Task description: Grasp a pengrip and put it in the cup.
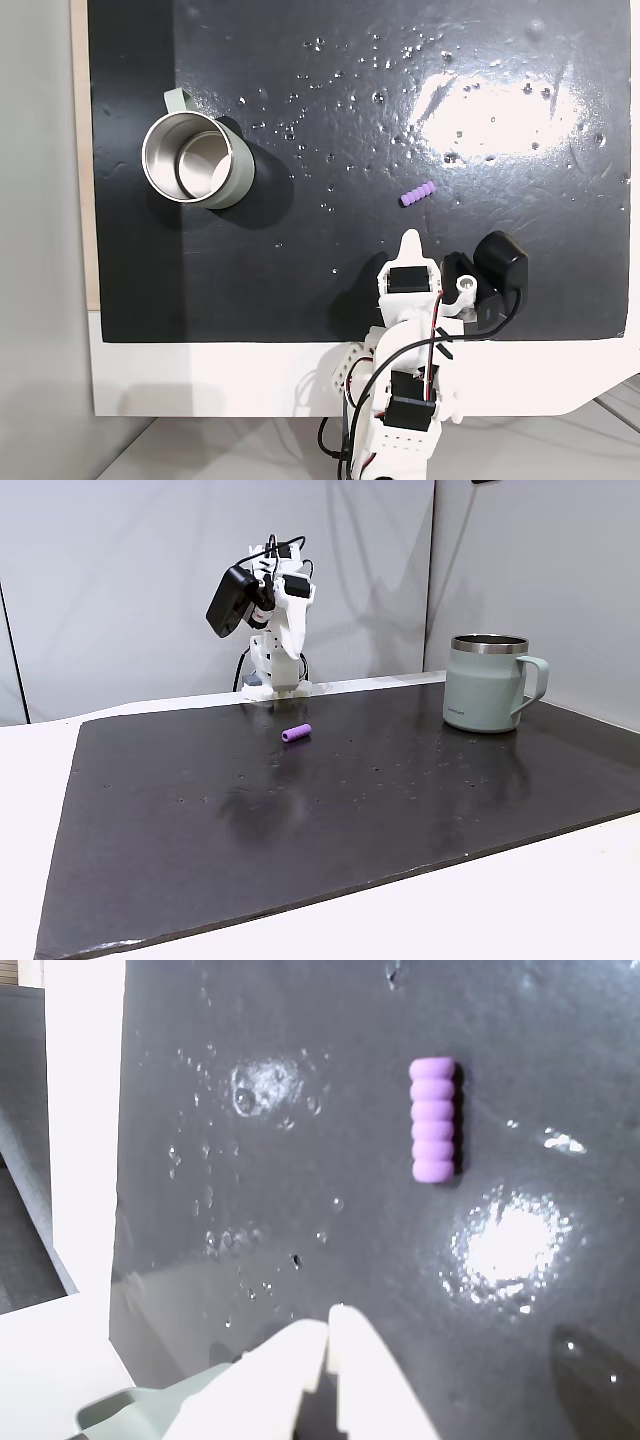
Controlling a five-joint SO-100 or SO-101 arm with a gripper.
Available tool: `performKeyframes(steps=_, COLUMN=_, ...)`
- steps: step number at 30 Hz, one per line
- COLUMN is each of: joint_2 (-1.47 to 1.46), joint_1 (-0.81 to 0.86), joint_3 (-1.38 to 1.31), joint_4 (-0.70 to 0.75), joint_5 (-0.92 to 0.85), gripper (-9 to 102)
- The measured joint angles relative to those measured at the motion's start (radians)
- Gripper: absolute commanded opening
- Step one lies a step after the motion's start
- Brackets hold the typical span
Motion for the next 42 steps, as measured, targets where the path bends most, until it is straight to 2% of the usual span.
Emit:
performKeyframes(steps=9, joint_2=-0.417, joint_1=0.031, joint_3=-0.276, joint_4=0.0, joint_5=0.002, gripper=10)
performKeyframes(steps=16, joint_2=-0.689, joint_1=0.034, joint_3=-0.407, joint_4=-0.002, joint_5=0.002, gripper=21)
performKeyframes(steps=23, joint_2=-0.937, joint_1=0.041, joint_3=-0.497, joint_4=-0.011, joint_5=-0.021, gripper=26)
performKeyframes(steps=42, joint_2=-1.422, joint_1=0.109, joint_3=-0.555, joint_4=-0.229, joint_5=-0.138, gripper=26)
